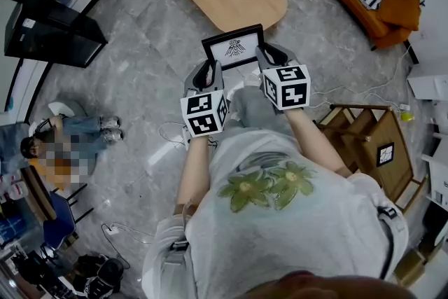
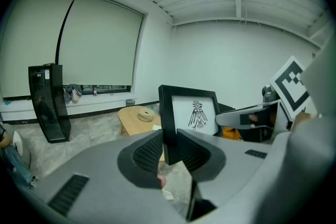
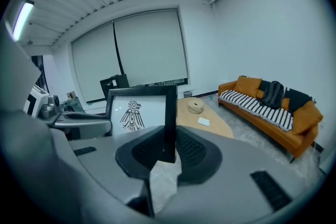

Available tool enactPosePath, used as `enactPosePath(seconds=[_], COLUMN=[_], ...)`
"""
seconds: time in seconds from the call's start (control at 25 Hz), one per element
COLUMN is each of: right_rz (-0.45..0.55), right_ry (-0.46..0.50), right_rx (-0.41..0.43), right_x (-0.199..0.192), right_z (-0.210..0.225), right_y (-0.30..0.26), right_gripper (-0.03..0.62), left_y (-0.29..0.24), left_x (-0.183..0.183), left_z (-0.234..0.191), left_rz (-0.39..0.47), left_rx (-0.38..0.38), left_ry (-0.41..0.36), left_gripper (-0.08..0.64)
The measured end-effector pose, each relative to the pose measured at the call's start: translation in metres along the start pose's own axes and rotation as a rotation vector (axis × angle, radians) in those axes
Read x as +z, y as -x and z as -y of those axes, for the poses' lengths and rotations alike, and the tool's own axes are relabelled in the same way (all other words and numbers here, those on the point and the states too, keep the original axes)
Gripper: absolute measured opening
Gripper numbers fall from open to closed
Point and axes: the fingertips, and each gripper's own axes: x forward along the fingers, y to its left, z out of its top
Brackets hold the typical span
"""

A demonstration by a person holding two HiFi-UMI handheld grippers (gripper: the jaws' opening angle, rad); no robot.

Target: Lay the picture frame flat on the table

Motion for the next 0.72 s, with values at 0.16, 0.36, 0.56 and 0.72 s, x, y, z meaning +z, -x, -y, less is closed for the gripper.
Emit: enactPosePath(seconds=[0.16, 0.36, 0.56, 0.72], right_rz=[-0.015, -0.025, -0.042, -0.058], right_ry=[-0.017, -0.032, -0.038, -0.036], right_rx=[0.006, 0.011, 0.014, 0.018], right_x=[-0.003, 0.005, 0.019, 0.035], right_z=[0.004, 0.014, 0.029, 0.042], right_y=[-0.011, -0.03, -0.061, -0.089], right_gripper=[0.072, 0.072, 0.072, 0.072], left_y=[-0.011, -0.033, -0.066, -0.097], left_x=[-0.003, 0.005, 0.017, 0.031], left_z=[-0.005, -0.011, -0.021, -0.031], left_rz=[-0.021, -0.03, -0.044, -0.057], left_rx=[-0.008, -0.014, -0.008, -0.017], left_ry=[-0.001, -0.001, -0.004, -0.003], left_gripper=[0.095, 0.095, 0.095, 0.097])
